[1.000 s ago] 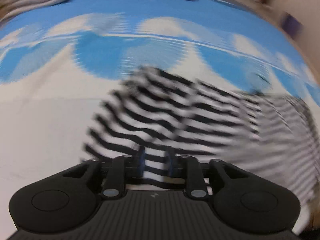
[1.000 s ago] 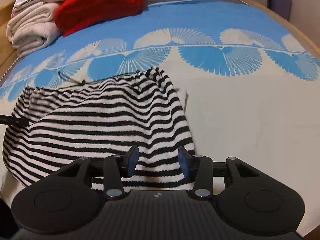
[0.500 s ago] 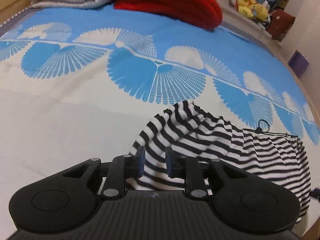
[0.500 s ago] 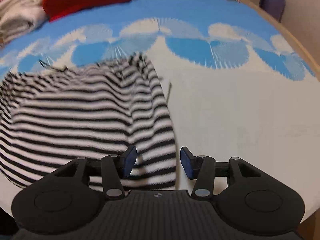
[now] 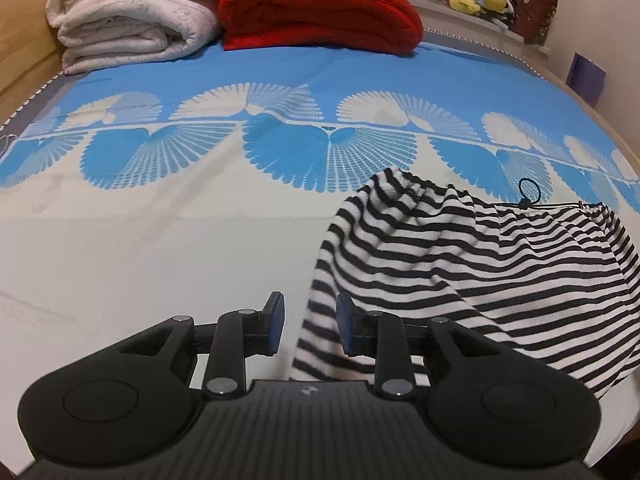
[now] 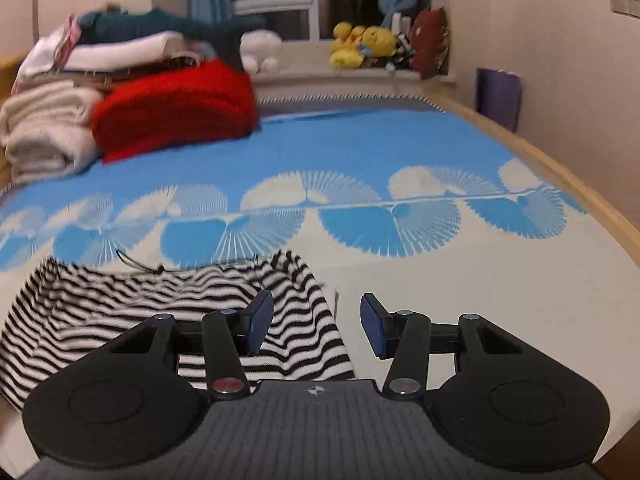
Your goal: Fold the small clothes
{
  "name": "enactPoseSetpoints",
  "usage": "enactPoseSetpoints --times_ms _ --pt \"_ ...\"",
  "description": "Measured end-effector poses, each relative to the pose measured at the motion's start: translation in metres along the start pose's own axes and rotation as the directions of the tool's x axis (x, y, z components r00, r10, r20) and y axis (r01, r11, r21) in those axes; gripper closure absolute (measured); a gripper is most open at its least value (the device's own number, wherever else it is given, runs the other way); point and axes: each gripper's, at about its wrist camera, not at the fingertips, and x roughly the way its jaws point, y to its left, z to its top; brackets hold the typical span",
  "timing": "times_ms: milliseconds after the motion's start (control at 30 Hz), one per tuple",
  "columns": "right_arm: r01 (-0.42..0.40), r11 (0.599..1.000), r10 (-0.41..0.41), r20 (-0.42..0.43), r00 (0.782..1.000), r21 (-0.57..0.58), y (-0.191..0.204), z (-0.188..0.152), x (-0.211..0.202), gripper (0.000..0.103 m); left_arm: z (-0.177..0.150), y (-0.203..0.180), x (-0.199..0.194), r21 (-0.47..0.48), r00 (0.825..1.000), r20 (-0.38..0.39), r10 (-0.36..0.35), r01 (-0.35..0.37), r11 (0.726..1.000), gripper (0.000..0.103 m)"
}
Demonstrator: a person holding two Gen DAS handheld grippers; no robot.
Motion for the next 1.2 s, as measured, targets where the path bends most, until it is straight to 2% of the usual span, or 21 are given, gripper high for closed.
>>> enactPoseSetpoints --times_ms 200,367,467,567,667,733,833,933,1033,1133,1200 --pt "-0.027 1.0 0.028 -0.004 1.0 0.006 0.01 -0.006 -0.005 0.053 -0.005 0.012 -0.01 0.0 1.0 0.006 0.021 -0.021 1.0 0.071" --pt "0.008 1.0 -0.008 -0.025 1.0 0.003 0.018 -0.011 -0.004 0.053 -0.006 0.023 -0.02 -0.019 0.999 0.027 0.024 -0.023 1.0 0.071" --pt "0.0 0.999 0.002 -0.035 0.999 0.042 0.019 -0.012 -0.004 0.053 -0.006 0.032 -0.034 -0.014 0.998 0.059 0.007 -0.006 1.0 0.063" --pt "-0.007 0.998 0.009 -0.03 1.0 0.055 0.024 -0.012 -0.004 0.053 -0.009 0.036 -0.048 0.019 0.995 0.095 -0.007 0.006 1.0 0.062" --pt "-0.01 0.999 0.011 -0.023 1.0 0.046 0.031 -0.012 -0.003 0.056 -0.015 0.04 -0.056 -0.045 0.997 0.073 -0.03 0.033 0.998 0.062" --pt "-0.015 0.999 0.015 -0.016 1.0 0.041 0.034 -0.011 -0.001 0.065 -0.022 0.038 -0.06 -0.087 0.995 0.065 -0.075 0.081 0.993 0.062" --pt "-0.024 0.998 0.025 -0.012 1.0 0.057 0.035 -0.009 0.002 0.075 -0.033 0.025 -0.058 -0.09 0.992 0.033 -0.121 0.123 0.988 0.062" --pt "-0.011 0.997 0.01 0.011 1.0 0.075 0.032 -0.005 0.001 0.076 -0.043 0.014 -0.052 -0.081 0.992 -0.004 -0.123 0.123 0.989 0.062" --pt "-0.011 0.996 0.007 0.047 0.999 0.085 0.024 0.001 -0.005 0.076 -0.048 0.011 -0.047 -0.134 0.99 -0.021 -0.138 0.134 0.982 0.062" --pt "-0.004 1.0 0.002 0.099 0.995 0.026 0.012 0.017 -0.016 0.076 -0.055 0.013 -0.039 -0.205 0.988 -0.059 -0.142 0.128 0.971 0.062" --pt "0.009 1.0 -0.008 0.154 0.988 -0.007 0.001 0.027 -0.026 0.075 -0.06 0.006 -0.033 -0.204 0.987 -0.092 -0.128 0.108 0.973 0.062"
